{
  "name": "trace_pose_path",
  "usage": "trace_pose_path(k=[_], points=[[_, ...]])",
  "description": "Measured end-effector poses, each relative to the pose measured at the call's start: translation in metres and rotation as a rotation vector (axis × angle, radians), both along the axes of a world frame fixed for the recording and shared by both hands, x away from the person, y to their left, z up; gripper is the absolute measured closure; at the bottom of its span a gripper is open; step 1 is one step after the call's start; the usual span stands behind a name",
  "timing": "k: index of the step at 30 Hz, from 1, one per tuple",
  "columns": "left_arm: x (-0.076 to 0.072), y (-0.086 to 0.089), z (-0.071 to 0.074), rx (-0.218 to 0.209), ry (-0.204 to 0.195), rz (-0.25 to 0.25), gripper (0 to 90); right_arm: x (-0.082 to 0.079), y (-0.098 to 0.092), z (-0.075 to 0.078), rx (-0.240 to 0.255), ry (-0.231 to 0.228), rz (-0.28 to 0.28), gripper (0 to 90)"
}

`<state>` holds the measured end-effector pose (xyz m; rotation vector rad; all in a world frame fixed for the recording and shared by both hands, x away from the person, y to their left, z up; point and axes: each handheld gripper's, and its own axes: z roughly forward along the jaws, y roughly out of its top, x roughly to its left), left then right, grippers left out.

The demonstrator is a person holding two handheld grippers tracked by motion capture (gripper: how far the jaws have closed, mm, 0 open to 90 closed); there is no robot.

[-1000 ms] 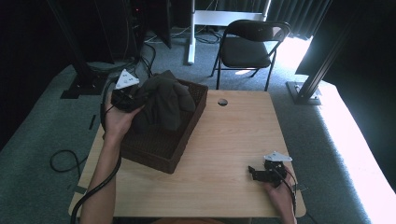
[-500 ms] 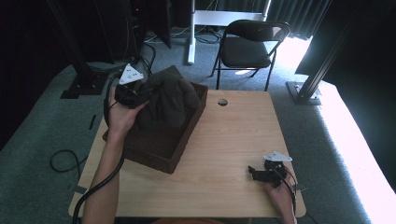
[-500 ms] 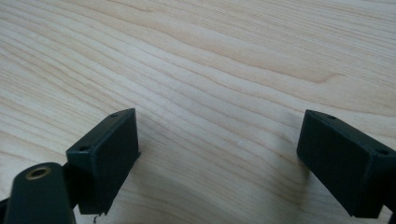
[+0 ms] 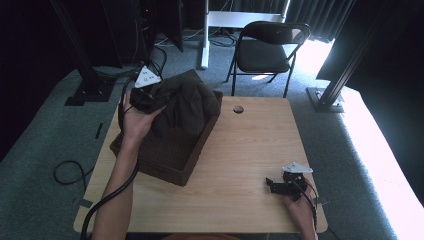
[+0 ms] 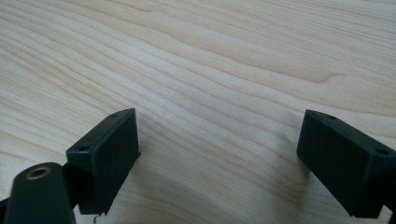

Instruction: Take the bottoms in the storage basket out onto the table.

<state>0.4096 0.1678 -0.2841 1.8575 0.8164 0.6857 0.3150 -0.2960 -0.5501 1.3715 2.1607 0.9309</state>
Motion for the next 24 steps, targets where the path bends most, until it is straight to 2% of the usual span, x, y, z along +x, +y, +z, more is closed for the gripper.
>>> trace_pose_path(k=[17,24], points=[[0.008,-0.027,0.006,0.010,-0.006,-0.039,76.3,-0.001,0.000,0.000,0.000,0.000,0.000,12.4],[0.010,-0.040,0.002,0.005,-0.001,-0.058,76.4,-0.001,0.000,0.000,0.000,-0.001,0.000,12.4]])
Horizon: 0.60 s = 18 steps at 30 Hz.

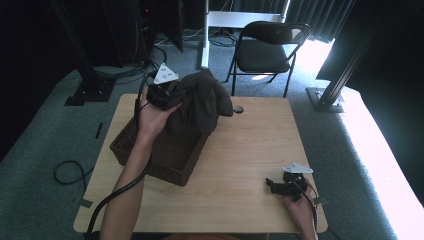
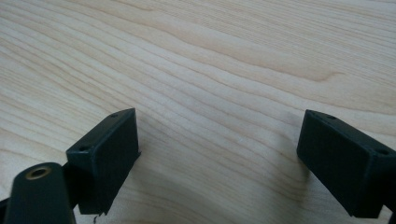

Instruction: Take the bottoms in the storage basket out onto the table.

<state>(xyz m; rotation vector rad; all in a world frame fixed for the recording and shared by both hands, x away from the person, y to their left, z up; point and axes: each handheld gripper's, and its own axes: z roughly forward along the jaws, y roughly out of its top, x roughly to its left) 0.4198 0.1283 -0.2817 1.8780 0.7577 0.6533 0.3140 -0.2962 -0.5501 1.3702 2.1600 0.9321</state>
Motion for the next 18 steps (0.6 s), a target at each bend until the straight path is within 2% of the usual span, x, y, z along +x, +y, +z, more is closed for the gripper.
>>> trace_pose_path(k=[7,18], points=[[0.004,-0.012,-0.003,0.005,0.007,-0.016,76.4,0.000,0.000,0.000,-0.001,0.000,0.001,12.4],[0.004,-0.028,0.001,0.005,-0.003,-0.041,76.4,0.000,0.000,0.000,-0.001,0.000,0.000,12.4]])
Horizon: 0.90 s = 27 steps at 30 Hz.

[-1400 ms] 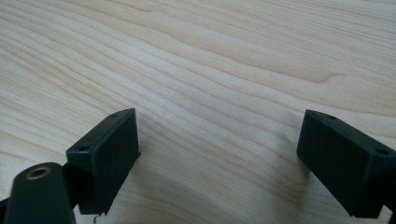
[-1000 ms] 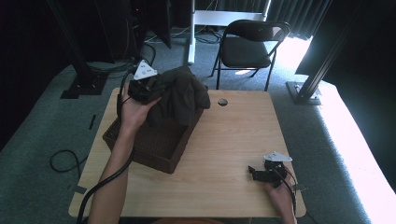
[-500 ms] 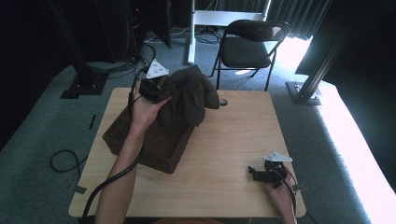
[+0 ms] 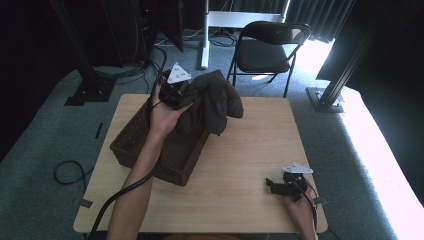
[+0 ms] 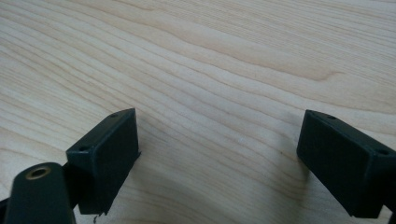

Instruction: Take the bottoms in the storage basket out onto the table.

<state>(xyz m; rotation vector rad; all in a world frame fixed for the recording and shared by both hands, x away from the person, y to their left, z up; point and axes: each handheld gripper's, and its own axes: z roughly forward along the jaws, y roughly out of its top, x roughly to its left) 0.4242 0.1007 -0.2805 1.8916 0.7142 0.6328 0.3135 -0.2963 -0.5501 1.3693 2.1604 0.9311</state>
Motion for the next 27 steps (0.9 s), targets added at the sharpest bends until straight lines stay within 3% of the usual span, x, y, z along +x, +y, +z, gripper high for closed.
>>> trace_pose_path(k=[12,27], points=[[0.004,-0.019,0.004,0.024,-0.004,-0.029,76.4,0.000,0.000,0.000,0.000,0.000,0.000,12.4],[0.009,-0.034,0.001,0.004,0.002,-0.057,76.4,0.000,0.000,0.000,0.000,0.000,0.000,12.4]])
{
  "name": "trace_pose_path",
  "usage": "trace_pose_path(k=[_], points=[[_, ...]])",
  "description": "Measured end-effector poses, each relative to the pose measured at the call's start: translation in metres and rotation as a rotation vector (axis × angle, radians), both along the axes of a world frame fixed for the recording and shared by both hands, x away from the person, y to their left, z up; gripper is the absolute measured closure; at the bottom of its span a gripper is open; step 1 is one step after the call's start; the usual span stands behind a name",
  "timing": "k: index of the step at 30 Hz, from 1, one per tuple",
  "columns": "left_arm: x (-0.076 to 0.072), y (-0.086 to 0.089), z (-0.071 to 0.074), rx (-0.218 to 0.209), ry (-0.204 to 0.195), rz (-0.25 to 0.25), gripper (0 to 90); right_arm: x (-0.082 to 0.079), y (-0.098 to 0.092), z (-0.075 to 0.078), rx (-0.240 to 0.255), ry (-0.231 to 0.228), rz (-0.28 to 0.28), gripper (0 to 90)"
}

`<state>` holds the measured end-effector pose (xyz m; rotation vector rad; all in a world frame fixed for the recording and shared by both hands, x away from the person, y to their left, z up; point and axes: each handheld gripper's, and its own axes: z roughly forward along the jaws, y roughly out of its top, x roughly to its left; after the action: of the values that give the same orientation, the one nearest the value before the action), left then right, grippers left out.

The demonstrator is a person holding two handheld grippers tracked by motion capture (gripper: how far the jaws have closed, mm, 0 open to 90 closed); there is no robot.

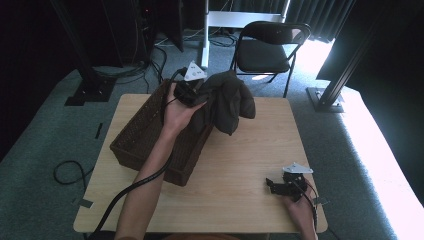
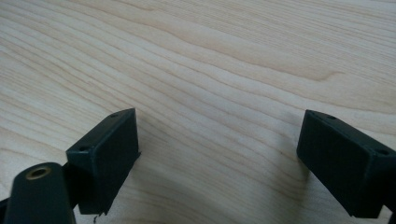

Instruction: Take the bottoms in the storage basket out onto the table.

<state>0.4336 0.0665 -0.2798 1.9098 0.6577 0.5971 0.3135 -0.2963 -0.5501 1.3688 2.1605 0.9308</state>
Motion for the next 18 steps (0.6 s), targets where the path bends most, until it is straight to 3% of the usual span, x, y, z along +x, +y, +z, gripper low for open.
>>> trace_pose_path(k=[18], points=[[0.007,-0.015,-0.008,-0.002,0.018,-0.026,76.3,0.000,0.000,0.000,0.000,0.000,0.000,12.5]])
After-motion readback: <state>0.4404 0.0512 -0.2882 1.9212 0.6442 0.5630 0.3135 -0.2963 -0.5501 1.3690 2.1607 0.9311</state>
